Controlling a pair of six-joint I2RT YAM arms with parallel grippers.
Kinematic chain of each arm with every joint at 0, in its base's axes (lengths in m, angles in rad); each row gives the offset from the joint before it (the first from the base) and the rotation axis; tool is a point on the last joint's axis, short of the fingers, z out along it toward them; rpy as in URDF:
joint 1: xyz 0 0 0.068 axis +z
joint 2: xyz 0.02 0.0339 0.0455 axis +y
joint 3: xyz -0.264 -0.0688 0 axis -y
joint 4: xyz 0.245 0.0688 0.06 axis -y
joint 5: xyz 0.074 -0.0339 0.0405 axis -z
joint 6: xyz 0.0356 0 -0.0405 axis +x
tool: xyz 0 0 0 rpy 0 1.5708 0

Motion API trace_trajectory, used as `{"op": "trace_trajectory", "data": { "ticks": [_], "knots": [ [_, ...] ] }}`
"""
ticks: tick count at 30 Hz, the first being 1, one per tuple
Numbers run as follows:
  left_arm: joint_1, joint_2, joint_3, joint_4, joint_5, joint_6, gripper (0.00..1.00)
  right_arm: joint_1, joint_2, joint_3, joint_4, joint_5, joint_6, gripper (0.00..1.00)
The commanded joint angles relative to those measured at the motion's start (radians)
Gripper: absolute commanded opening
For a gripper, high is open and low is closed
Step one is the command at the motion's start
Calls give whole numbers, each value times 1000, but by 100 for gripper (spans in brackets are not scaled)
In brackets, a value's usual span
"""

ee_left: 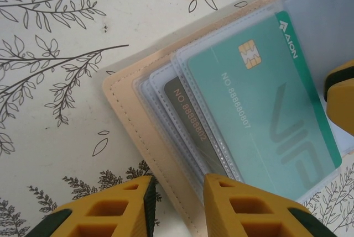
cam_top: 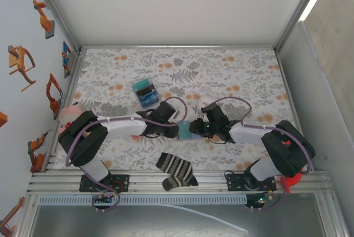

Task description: Take the credit cards out of the card holder

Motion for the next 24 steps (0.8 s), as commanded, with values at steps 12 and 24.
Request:
{"op": "trace_trajectory", "data": {
  "ticks": [12, 24],
  "knots": [
    [-18, 2, 51, -26, -13, 34, 28, 6, 32, -6, 42, -4, 20, 19],
    [-36, 57, 93, -62, -33, 61, 31, 4, 60, -14, 88, -8, 41, 16]
  ]
}}
